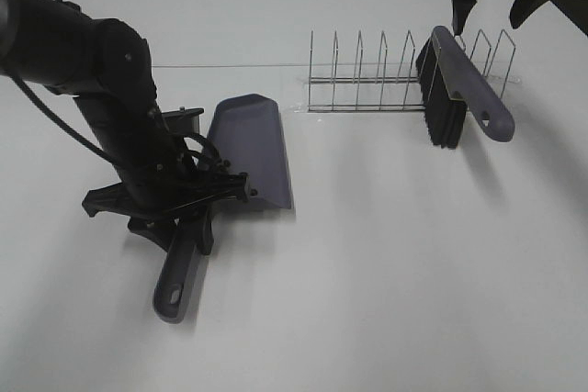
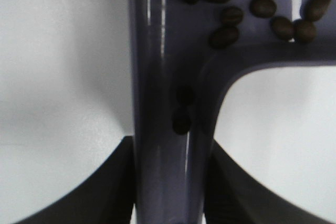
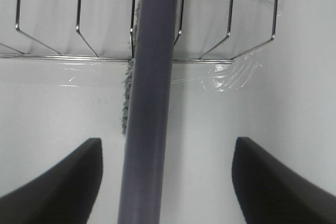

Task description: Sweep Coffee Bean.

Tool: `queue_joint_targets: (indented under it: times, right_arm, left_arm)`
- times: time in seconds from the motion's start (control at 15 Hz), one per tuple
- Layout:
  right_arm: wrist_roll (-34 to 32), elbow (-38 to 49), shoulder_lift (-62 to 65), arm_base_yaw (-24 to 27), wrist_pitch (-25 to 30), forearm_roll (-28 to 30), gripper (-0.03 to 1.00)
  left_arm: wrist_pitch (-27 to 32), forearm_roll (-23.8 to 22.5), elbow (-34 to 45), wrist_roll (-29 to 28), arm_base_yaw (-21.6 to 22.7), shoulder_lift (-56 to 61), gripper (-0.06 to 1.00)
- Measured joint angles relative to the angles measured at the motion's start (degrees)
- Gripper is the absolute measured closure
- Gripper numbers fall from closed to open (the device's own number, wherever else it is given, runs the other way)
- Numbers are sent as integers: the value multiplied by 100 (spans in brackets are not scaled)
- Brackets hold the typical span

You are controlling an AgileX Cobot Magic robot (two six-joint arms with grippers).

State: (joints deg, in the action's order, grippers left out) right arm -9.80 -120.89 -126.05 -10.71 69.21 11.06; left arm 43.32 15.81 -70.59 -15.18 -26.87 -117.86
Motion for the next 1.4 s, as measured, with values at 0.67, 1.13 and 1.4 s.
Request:
queue_joint_targets:
  times: [0.67,1.13,1.4]
  right_arm:
    - [0,11,80,0,46,40,29]
    - [160,1398,1908,0,40,-241,29]
    - [252,3186,3197,0,40,-246,29]
  left_arm:
    - [57,-367,-86,6,0,424,13]
    - [2017,-2200,-92,-441,0,2939,13]
    - [2567,-2636,384,-550,0,4332,13]
